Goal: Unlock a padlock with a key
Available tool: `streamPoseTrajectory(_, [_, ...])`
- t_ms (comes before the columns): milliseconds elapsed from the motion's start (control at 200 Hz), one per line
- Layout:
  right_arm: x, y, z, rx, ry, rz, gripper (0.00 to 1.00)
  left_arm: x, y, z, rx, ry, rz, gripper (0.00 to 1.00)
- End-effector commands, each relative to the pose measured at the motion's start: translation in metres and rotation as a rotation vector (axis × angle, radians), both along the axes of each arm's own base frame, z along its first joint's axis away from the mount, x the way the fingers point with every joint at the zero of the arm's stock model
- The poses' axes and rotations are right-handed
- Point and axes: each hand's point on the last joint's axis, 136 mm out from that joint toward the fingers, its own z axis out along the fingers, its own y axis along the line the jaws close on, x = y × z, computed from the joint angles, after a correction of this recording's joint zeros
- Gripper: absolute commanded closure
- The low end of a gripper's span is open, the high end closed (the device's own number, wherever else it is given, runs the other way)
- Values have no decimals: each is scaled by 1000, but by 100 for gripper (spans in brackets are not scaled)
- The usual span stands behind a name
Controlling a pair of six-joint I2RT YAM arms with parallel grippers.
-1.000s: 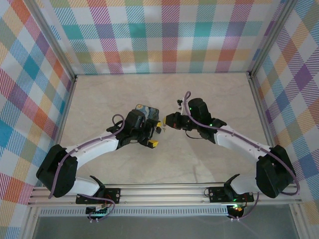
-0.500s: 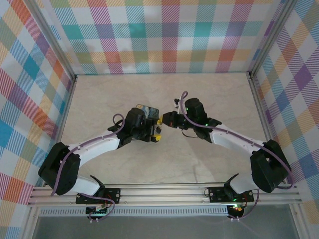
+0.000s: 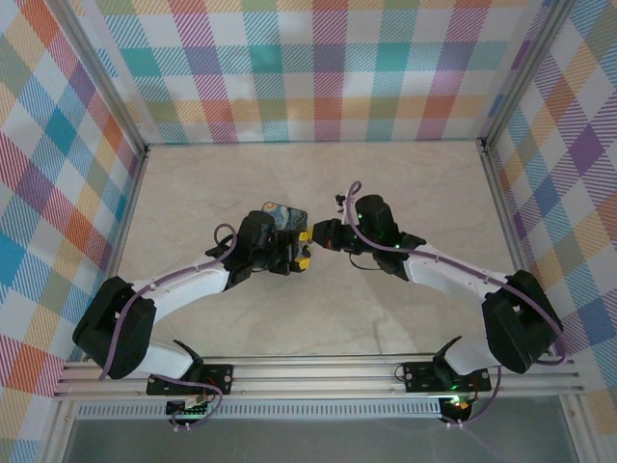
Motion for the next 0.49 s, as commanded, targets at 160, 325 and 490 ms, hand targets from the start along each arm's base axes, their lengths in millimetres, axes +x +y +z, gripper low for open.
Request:
streamPoseTrajectory(160, [2,5,13,50,-59,-22,100,6,2,20,-65,-33,39,52])
streamPoseTrajectory(325, [5,9,14,72,-72,-33,100,7,4,24,-70,-38,52,52])
streamPoseTrajectory(490, [10,6,19,76,-95,-65,100,4,5,23,-64,-33,48,52])
